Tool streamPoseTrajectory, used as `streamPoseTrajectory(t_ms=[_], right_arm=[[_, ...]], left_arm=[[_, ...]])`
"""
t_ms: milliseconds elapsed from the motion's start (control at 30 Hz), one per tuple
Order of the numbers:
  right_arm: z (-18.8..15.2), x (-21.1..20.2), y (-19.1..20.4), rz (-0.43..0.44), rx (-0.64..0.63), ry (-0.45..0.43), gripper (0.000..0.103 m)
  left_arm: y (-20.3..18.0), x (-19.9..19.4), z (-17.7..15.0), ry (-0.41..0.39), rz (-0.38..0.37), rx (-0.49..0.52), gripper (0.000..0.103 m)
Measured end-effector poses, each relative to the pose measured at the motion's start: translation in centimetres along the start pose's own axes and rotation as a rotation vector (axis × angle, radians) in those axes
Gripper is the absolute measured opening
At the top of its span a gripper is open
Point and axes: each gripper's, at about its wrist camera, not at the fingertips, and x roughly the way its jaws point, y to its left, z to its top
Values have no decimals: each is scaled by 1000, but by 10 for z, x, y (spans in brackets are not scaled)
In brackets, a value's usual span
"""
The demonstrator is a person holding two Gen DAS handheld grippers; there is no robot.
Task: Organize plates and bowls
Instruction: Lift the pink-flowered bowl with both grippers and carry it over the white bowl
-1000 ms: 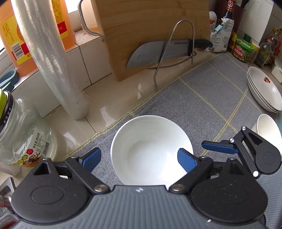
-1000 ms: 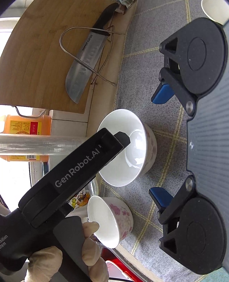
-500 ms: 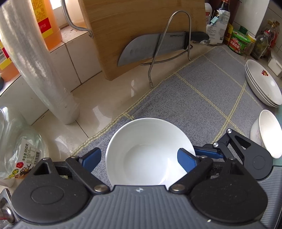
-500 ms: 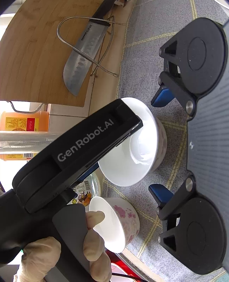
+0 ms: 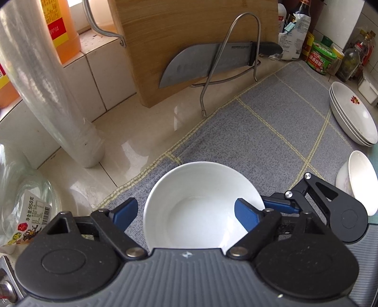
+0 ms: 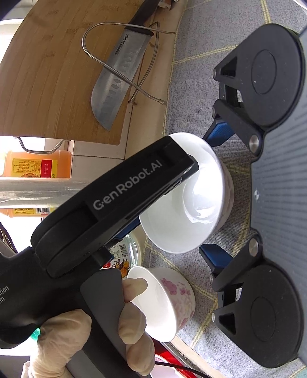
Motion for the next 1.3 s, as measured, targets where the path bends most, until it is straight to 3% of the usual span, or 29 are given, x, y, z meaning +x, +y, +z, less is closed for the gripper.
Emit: streamPoseTrajectory(t_ms=[733, 1300], right_arm=[[-2, -9, 1, -7, 1, 14, 90], [-7, -69, 3, -59, 1, -19, 90]], left_arm=[[-6, -5, -1, -13, -42, 4, 78], [-55, -47, -11, -76, -38, 82, 78]])
